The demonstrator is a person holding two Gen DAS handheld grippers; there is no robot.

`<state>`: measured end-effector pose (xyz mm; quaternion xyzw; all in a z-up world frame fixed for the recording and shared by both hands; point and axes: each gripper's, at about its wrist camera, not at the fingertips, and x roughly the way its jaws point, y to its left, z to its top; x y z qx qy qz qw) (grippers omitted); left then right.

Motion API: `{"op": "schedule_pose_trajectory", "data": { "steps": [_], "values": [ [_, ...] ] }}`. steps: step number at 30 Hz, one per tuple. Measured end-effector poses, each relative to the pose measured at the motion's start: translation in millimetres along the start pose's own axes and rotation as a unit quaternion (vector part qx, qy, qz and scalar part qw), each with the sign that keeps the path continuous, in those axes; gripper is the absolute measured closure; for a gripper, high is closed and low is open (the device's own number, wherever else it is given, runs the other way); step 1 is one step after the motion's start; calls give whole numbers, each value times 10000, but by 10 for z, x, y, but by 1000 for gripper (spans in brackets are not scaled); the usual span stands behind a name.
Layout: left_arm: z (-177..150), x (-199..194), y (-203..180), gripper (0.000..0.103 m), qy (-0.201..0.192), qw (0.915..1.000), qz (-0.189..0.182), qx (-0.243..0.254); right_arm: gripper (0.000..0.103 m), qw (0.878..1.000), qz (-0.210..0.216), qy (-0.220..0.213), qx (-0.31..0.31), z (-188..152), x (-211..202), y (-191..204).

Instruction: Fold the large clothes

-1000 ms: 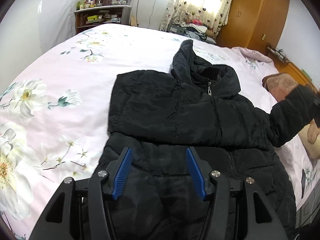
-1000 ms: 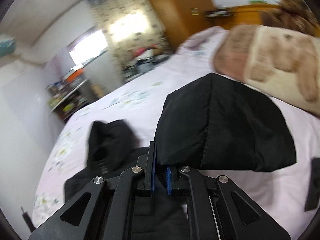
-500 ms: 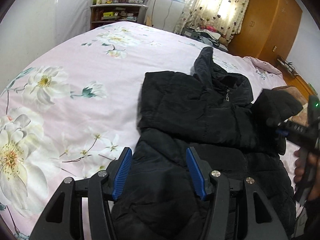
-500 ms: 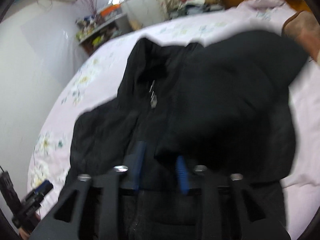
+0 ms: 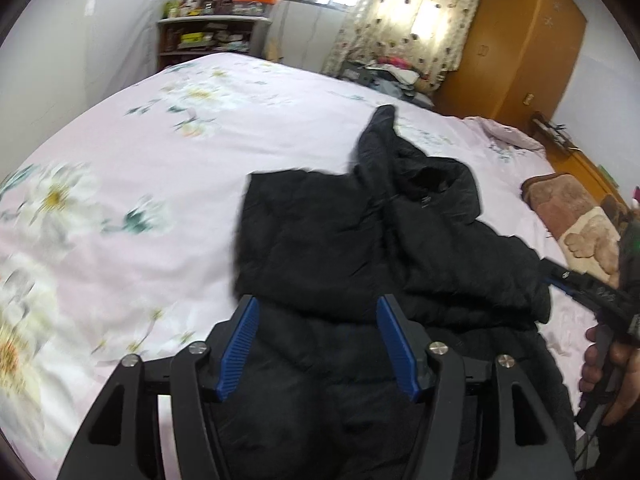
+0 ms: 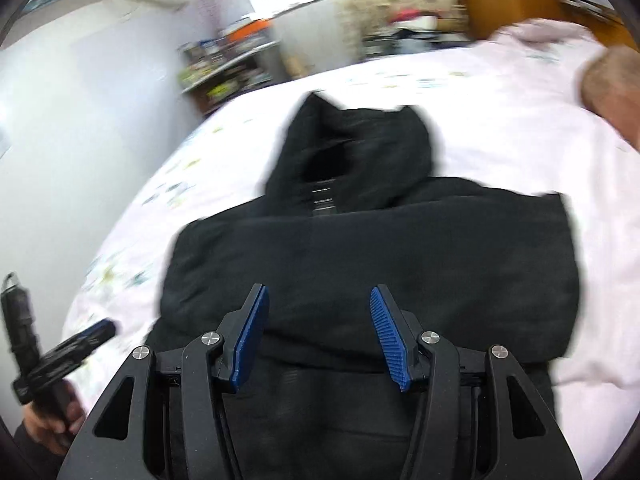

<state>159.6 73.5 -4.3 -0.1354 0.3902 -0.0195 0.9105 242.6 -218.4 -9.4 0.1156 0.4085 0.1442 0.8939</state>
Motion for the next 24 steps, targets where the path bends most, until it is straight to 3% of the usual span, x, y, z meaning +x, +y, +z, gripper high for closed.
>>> {"op": "schedule_pose_trajectory", "data": {
  "steps": [6, 13, 14, 15, 16, 17, 19, 21, 24],
  "values": [
    [315, 462, -383, 36, 136, 9988, -401, 253, 50, 9935, -799, -171, 794, 3, -124, -810],
    [436, 1404, -613, 36, 968, 9940, -515, 55, 50, 9897, -1052, -159, 960, -9, -170, -1169],
    [440, 1449, -632, 40, 1003, 9931, -603, 6, 50, 9897, -1073, -151, 935, 6, -154, -1191],
    [436, 1443, -670, 51, 987, 9929, -667, -3, 50, 9898, -1089, -138, 912, 19, -127, -1217],
    [435, 1416, -707, 78, 978, 9926, -714, 38, 50, 9898, -1102, -130, 898, 23, -112, -1235],
    [440, 1374, -741, 89, 938, 9936, -619, 131, 51, 9899, -1105, -118, 882, 45, -75, -1245],
    [451, 1206, -784, 93, 640, 9957, -568, 359, 64, 9905, -1090, -142, 826, 54, -76, -1261],
    [434, 1084, -791, 93, 378, 9967, -361, 625, 66, 9915, -1059, -207, 727, 56, -58, -1222],
    [340, 1237, -633, 93, 565, 9965, -53, 618, 69, 9927, -993, -45, 683, 29, 88, -1194]
  ]
}}
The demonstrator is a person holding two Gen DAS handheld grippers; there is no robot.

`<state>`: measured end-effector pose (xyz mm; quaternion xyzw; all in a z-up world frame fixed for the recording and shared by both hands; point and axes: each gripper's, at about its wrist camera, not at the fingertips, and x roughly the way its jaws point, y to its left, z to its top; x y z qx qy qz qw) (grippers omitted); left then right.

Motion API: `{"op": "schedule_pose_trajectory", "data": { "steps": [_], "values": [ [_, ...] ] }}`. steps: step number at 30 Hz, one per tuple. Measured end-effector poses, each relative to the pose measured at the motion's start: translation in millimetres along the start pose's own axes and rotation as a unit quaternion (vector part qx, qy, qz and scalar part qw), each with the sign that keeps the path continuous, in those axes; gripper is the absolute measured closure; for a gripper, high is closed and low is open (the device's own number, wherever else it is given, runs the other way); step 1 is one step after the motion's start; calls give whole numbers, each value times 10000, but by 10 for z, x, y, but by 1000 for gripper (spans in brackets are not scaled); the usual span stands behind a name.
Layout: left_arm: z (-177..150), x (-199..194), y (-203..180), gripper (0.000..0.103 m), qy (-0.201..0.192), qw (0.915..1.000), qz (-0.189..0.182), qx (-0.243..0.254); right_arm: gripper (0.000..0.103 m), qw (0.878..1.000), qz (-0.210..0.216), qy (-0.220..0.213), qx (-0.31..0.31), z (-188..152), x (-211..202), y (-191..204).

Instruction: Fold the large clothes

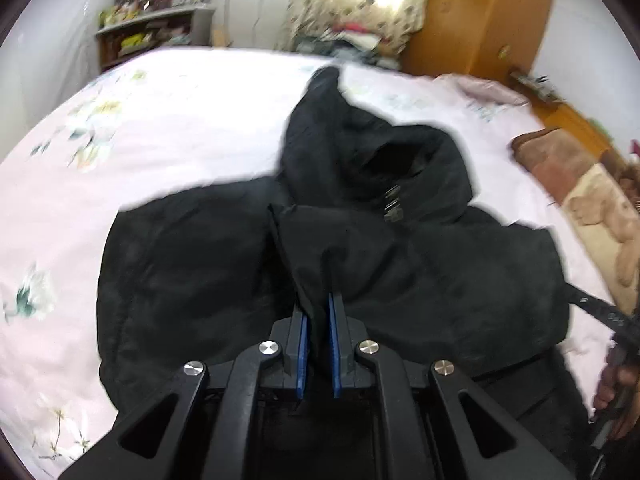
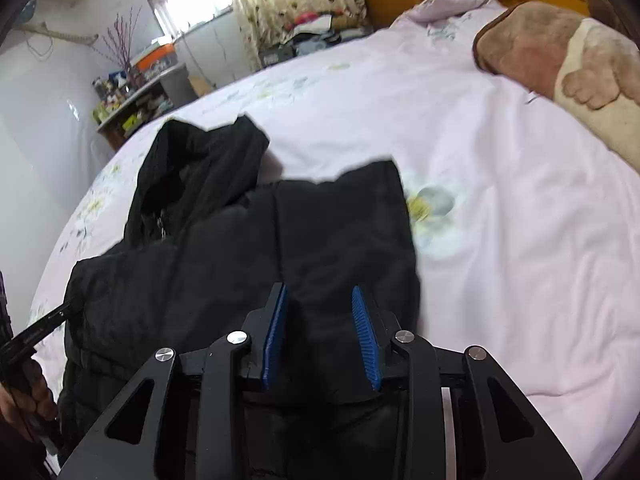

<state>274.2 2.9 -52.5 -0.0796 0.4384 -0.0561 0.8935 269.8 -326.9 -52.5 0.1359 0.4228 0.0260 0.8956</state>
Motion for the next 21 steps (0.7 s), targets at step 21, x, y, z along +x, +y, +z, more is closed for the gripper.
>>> {"op": "schedule_pose_trajectory", "data": {
  "steps": [21],
  "values": [
    [39, -413, 192, 81, -351, 9990, 265, 31, 73, 9990, -208, -6, -401, 18, -101, 0]
  ]
}}
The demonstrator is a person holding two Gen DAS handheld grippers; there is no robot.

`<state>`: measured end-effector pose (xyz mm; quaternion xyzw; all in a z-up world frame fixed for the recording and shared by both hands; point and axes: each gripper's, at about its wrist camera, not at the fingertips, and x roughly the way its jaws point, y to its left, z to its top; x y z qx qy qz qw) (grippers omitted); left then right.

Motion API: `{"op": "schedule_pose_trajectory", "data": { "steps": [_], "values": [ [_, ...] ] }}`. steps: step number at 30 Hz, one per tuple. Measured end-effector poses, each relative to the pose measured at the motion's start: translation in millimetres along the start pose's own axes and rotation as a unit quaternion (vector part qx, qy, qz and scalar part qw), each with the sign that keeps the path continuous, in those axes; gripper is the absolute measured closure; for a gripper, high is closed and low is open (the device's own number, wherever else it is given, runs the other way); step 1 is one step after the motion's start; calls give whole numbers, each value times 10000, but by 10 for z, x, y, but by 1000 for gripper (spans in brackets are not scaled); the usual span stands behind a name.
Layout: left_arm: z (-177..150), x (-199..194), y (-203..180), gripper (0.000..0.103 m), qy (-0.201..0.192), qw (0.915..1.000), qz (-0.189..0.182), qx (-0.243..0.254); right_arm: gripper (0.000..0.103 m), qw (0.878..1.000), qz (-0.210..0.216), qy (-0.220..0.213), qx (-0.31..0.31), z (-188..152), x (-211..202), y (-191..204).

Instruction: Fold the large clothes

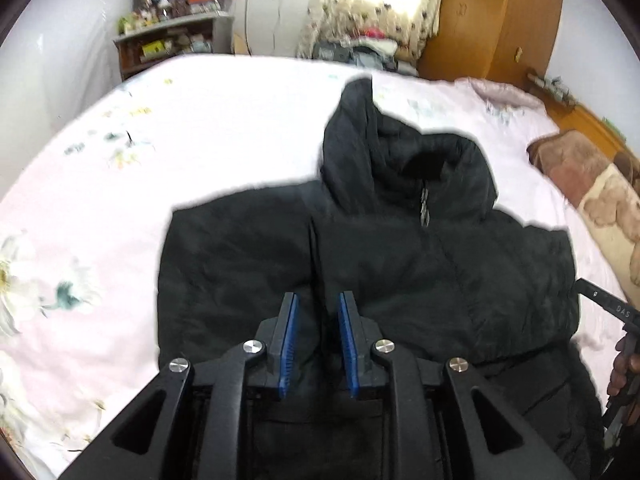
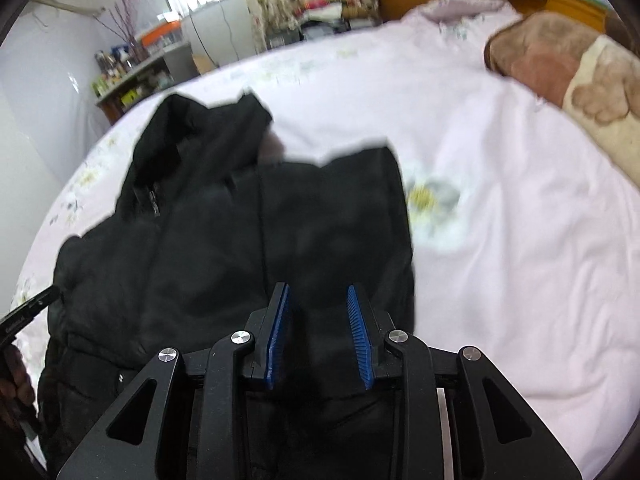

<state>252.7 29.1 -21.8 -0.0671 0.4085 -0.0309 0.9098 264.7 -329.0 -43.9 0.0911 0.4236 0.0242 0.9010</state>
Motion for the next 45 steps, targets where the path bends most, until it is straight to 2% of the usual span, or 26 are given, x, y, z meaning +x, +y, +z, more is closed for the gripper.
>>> {"op": "schedule_pose_trajectory", "data": {
  "steps": [2, 4, 7, 10, 14, 17, 21, 25, 27, 29, 32, 34, 36, 38, 40, 43, 45],
  "values": [
    [130, -24, -85, 77, -136, 9998, -122, 34, 73, 10000, -17, -78, -18, 111, 4, -14],
    [262, 58, -259, 77, -256, 9991, -169, 281, 73, 9999, -111, -95, -62, 224, 78, -23],
    [369, 451, -428, 77, -27, 9987, -173, 470, 73, 9999, -146, -41, -52, 373, 256, -35],
    [267, 882, -398, 77, 333, 9980, 63, 530, 73, 9992, -349, 120, -127, 453, 489, -63],
    [67, 1089, -308, 77, 243, 9977, 28, 625, 73, 9980, -444, 427, -124, 380, 841, -178],
    [17, 1145, -301, 77, 186, 9980, -1, 610, 74, 9982, -388, 435, -108, 279, 976, -227],
    [31, 1130, -311, 78, 221, 9976, 45, 654, 74, 9979, -424, 484, -61, 327, 927, -242],
    [69, 1088, -286, 78, 264, 9975, 6, 663, 74, 9997, -225, 79, 34, 382, 448, -192],
    [58, 1092, -295, 78, 229, 9975, 30, 671, 74, 9998, -127, -69, 132, 246, 177, -216],
    [42, 1096, -321, 78, 199, 9971, 99, 722, 74, 10000, 0, -9, 71, 37, 61, -186],
    [32, 1111, -343, 78, 195, 9969, 123, 759, 74, 9985, -191, 507, -113, -230, 293, -163],
    [42, 1112, -355, 78, 213, 9966, 141, 782, 74, 9980, -75, 628, 23, -306, 477, -225],
    [70, 1090, -384, 78, 260, 9958, 208, 852, 74, 9974, -9, 689, 218, -251, 542, -274],
    [134, 982, -401, 78, 304, 9958, 242, 834, 74, 9969, -138, 747, 181, -172, 498, -241],
    [207, 724, -375, 79, 164, 9978, 70, 641, 74, 9982, -270, 544, 21, -94, 300, -160],
    [177, 299, -391, 79, -268, 9976, -263, 573, 74, 10000, -4, -4, -84, -14, -79, 31],
    [90, 184, -438, 79, -302, 9969, -483, 540, 74, 9994, 240, -139, -222, 29, -162, 219]
  ]
}}
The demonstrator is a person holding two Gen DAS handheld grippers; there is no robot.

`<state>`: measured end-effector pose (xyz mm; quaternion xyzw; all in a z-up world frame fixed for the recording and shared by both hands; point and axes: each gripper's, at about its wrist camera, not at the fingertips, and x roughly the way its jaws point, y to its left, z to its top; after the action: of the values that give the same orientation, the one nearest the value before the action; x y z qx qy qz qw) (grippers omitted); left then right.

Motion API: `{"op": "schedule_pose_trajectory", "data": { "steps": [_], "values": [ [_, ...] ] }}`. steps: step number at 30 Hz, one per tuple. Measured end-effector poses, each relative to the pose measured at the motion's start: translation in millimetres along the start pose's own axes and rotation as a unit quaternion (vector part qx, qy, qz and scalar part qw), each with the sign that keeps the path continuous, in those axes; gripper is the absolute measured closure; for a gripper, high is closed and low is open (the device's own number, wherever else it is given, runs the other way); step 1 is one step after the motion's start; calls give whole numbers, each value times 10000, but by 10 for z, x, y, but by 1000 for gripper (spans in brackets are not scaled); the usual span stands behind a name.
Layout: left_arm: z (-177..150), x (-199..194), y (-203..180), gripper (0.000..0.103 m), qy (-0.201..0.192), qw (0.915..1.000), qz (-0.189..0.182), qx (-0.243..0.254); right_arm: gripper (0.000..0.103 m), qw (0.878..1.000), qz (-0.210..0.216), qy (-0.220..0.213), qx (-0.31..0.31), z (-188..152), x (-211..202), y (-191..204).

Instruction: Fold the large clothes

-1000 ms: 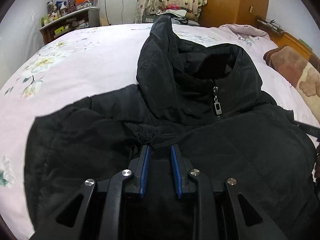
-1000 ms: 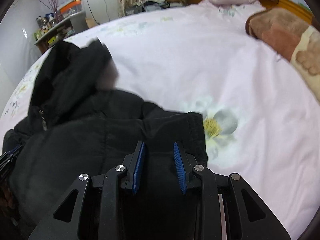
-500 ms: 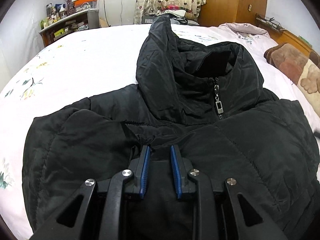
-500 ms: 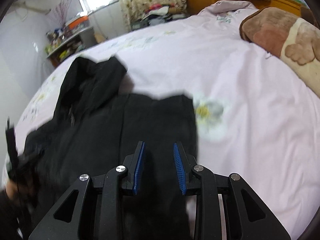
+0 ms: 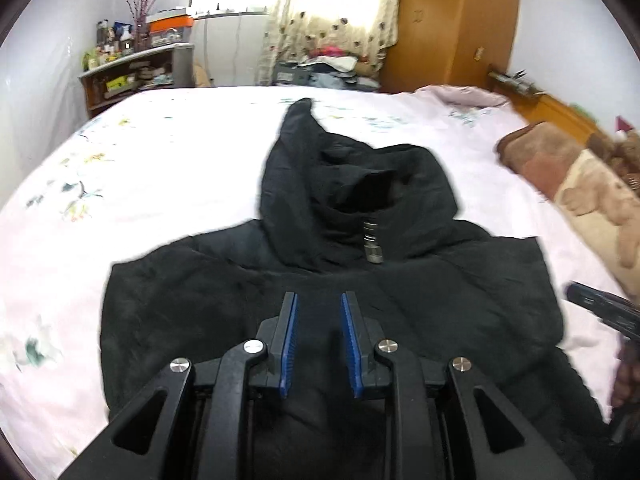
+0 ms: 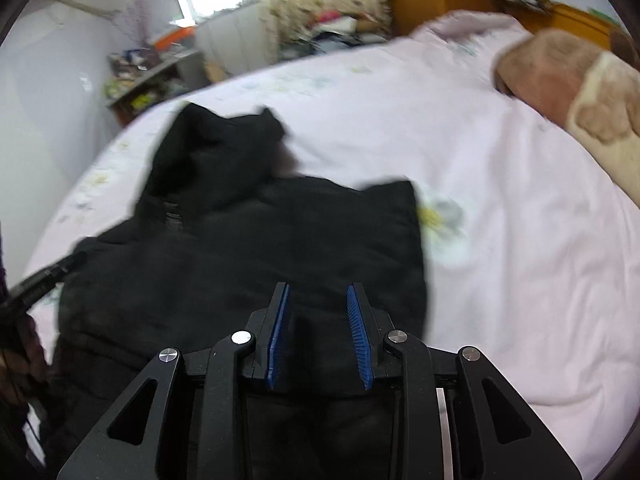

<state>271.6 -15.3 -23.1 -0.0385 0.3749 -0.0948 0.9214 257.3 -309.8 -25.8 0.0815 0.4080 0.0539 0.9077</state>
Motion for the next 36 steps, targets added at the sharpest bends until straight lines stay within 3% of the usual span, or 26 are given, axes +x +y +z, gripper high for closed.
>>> {"op": "schedule_pose_trajectory", "data": {
  "steps": [2, 5, 10, 13, 16, 20, 25, 28, 32, 36],
  "values": [
    [-118, 46, -81, 79, 102, 9999, -42, 101, 74, 9996, 222, 66, -185, 22, 79, 211],
    [-326, 349, -37, 79, 539, 9984, 117, 112, 74, 9981, 160, 506, -316, -35, 437, 361],
    [-427, 470, -17, 78, 552, 9982, 174, 159, 74, 9958, -20, 775, -492, -302, 771, 364],
    [-362, 381, -55, 79, 603, 9977, 219, 209, 74, 9954, -92, 827, -479, -241, 766, 382],
    [-187, 191, -34, 79, 326, 9992, 77, 208, 74, 9980, 47, 439, -460, -79, 513, 398],
    [73, 312, 117, 79, 159, 9994, 289, 141, 74, 9996, -124, 77, -239, 226, 458, 259],
    [-41, 678, 262, 78, 446, 9986, 280, 34, 74, 9976, -348, 586, -78, 309, 945, 18],
    [-72, 706, 249, 78, 437, 9986, 296, -6, 74, 9971, -414, 584, -265, 211, 991, 26],
    [-1, 433, 223, 79, 350, 9991, 247, -27, 74, 9979, -461, 405, -227, 255, 740, 65],
    [-112, 51, 178, 79, 69, 9999, 41, 130, 74, 9994, -59, 64, -328, 174, 344, 275]
  ]
}}
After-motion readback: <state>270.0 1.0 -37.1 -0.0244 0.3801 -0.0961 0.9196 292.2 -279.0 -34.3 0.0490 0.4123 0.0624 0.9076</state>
